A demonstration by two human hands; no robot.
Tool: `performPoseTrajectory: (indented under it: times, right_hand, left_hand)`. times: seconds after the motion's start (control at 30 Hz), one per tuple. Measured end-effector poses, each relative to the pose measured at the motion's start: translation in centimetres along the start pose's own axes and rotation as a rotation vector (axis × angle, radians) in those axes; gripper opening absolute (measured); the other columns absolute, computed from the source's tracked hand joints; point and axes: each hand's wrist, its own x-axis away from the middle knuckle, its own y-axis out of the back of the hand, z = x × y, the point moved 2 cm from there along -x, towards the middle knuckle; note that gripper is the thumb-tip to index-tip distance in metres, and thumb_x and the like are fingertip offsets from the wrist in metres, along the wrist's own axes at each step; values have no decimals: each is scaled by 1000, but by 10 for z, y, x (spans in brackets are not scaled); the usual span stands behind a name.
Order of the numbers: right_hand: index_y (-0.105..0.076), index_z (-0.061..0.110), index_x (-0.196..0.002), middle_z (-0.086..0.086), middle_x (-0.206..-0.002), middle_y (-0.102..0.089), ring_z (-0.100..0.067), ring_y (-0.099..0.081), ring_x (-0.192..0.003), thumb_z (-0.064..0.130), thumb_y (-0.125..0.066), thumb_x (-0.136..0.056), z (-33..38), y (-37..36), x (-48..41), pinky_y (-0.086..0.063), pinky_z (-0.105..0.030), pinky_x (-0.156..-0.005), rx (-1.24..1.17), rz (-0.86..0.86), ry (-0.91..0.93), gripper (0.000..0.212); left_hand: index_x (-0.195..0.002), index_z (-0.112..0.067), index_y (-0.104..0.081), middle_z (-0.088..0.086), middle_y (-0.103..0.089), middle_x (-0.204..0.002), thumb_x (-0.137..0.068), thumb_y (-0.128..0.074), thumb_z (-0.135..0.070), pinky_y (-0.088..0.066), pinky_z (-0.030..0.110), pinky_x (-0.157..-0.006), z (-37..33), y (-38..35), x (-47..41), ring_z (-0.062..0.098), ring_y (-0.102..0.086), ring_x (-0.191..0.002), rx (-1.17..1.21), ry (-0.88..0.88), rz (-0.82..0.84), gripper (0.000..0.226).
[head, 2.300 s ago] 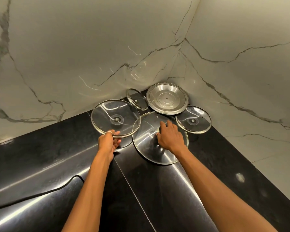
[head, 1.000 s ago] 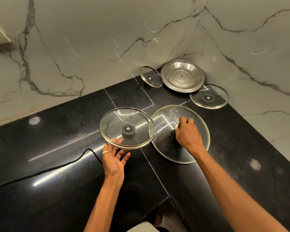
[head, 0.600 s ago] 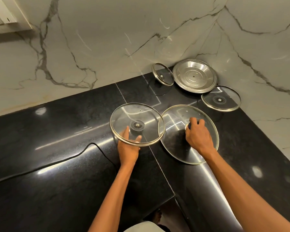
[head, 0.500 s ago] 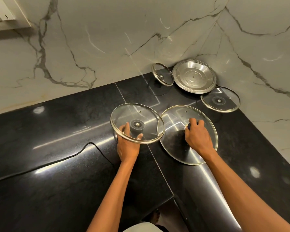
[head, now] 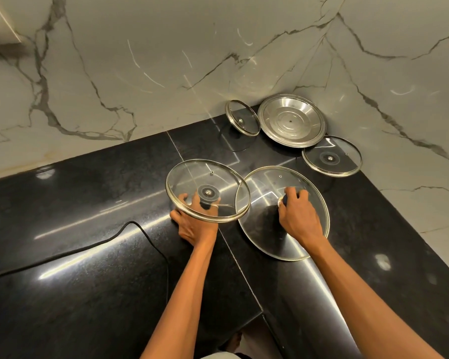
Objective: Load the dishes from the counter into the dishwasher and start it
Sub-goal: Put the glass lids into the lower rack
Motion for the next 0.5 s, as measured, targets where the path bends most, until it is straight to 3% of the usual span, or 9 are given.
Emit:
performPoseTrajectory:
  times: [0.13,0.3,0.43,0.5]
  right_hand:
    - [-46,19,-127,-15,-129,-47,-37,-63,-97,35,-52,-101,-1,0,-2,-55,-45,-78,-29,21,-14,31]
    - [-46,19,-123,-14,-128,-47,-35,-62,-98,35,-52,-102,-2,0,-4,-56,-46,-82,-46,37,-16,27]
    - [-47,18,-123,-14,-128,-46,-38,-61,-99,34,-52,-102,0,2,-3,-54,-46,-83,-63,45,-24,27]
    - [-47,18,-123,-15,-128,-46,-39,-61,-100,33,-52,-102,0,2,-3,-53,-47,-83,-72,47,-27,26]
  left_hand:
    - [-123,-28,-59,-4,-44,-141,-79,-78,-45,-35,36,-78,-1,-3,0,27,-41,-126,39,5,-15,50]
    - [-121,-22,-59,-6,-55,-133,-86,-70,-43,-40,34,-79,5,-1,-5,26,-53,-120,88,-112,-10,41]
    - [-111,-23,-58,-5,-67,-105,-87,-73,-31,-48,33,-79,5,11,-4,20,-64,-99,361,-79,11,29]
    - [-111,-18,-61,-11,-66,-95,-85,-75,-20,-48,22,-80,4,17,-4,11,-66,-96,487,-81,19,29]
